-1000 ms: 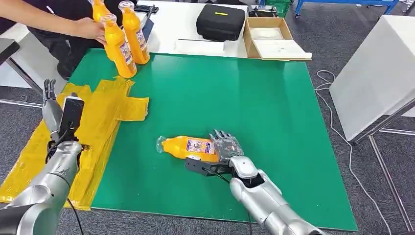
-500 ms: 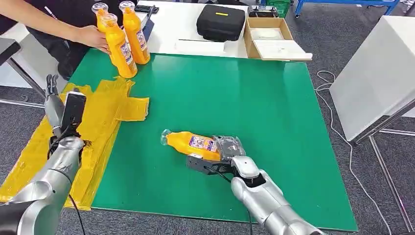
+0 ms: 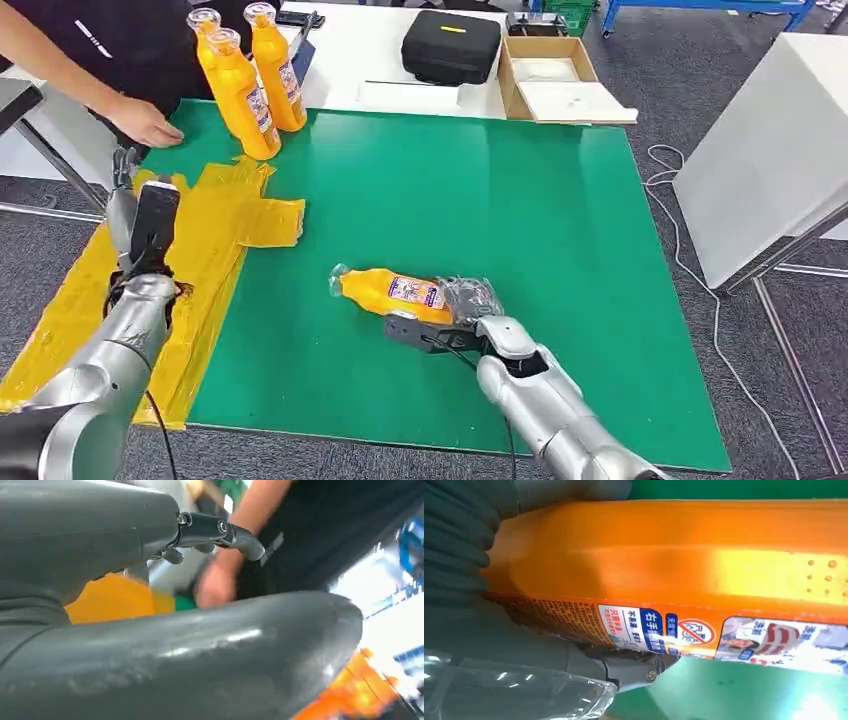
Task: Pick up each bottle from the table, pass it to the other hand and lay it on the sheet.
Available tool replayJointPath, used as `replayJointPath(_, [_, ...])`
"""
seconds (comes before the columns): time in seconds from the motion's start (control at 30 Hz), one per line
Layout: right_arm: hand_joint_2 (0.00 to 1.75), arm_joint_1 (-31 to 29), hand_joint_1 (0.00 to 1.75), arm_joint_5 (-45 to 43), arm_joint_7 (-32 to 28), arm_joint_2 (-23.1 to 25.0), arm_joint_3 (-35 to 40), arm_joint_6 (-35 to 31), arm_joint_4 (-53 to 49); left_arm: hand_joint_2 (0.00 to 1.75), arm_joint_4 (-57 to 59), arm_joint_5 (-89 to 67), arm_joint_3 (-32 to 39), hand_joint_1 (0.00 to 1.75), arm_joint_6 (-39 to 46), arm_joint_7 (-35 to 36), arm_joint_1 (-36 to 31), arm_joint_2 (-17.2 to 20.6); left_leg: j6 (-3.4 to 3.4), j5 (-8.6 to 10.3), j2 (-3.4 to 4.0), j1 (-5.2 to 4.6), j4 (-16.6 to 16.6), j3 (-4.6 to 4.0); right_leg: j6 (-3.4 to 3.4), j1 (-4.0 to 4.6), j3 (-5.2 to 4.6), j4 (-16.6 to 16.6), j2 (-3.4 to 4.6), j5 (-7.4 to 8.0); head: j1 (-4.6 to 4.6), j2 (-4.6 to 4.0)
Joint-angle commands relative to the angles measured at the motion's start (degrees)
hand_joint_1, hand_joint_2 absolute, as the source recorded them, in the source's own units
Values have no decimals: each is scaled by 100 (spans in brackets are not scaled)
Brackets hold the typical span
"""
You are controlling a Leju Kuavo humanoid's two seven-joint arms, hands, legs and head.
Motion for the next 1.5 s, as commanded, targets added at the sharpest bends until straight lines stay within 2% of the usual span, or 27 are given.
replayJointPath(0.03, [175,-187,175,-648,-225,-210,-696,267,-870,175,95,1202,524,0,-2479,178,-122,-415,-25,-8,-19,7,8,14,-14,7,22,6,-25,-14,-2,0])
replayJointPath(0.17, [175,-503,175,-1293,-739,-500,-800,346,-1223,175,-348,2025,573,0,-3819,205,383,-401,-28,-16,-2,4,13,12,-16,4,21,13,-10,-16,0,0])
replayJointPath(0.27, [175,-943,175,-1770,-920,-521,-437,579,-1198,175,-1055,2913,192,0,-4703,509,1020,-319,-26,-21,22,2,8,18,-19,-2,24,8,11,-9,-2,0])
replayJointPath(0.37, [175,-1001,175,-1949,-745,-419,-215,595,-1326,175,-1726,3370,-266,0,-4712,714,1427,-342,-15,-11,46,0,0,-1,-14,-7,5,3,26,4,0,0])
replayJointPath(0.43, [175,-1013,175,-2002,-557,-327,-110,566,-1409,175,-2228,3740,-572,0,-4618,931,1658,-375,-29,-26,49,8,8,18,-24,-2,26,8,26,-12,-2,0])
replayJointPath(0.47, [175,-987,175,-2026,-449,-306,-97,501,-1484,175,-2461,3868,-761,0,-4548,998,1747,-392,-21,-13,35,4,3,0,-19,-7,5,8,16,-5,-2,0])
replayJointPath(0.73, [175,-955,175,-2157,-325,-382,-223,309,-1784,175,-2710,4754,-1491,0,-4541,1151,1817,-260,-26,-17,18,12,10,-2,-24,3,10,9,4,-11,-2,0])
replayJointPath(0.9, [175,-1187,175,-2097,-241,160,-80,40,-1454,175,-3130,4939,-1732,0,-4368,1243,1732,-483,-19,-9,22,7,8,-21,-19,-1,-11,11,10,-2,0,0])
replayJointPath(1.13, [175,-1237,175,-2107,-221,254,-13,3,-1381,175,-3149,4995,-1825,0,-4318,1250,1625,-544,-20,-10,14,11,3,-10,-20,3,2,5,1,-4,-2,0])
replayJointPath(1.23, [175,-1406,175,-2091,-210,678,130,-100,-965,175,-3292,5183,-1985,0,-4223,1339,1432,-708,-26,-17,19,15,14,-9,-24,4,3,14,5,-10,-2,0])
replayJointPath(1.37, [175,-1598,175,-2108,-273,1205,522,-125,-403,175,-3511,5519,-2169,0,-3964,1458,1340,-777,-31,-18,20,16,14,-7,-27,4,3,18,3,-12,-2,0])
replayJointPath(1.5, [175,-1685,175,-2608,-210,1314,1165,-106,-212,175,-3643,5768,-2259,0,-3924,1490,1297,-786,-29,-19,30,17,10,-4,-26,5,4,12,15,-9,-2,0])
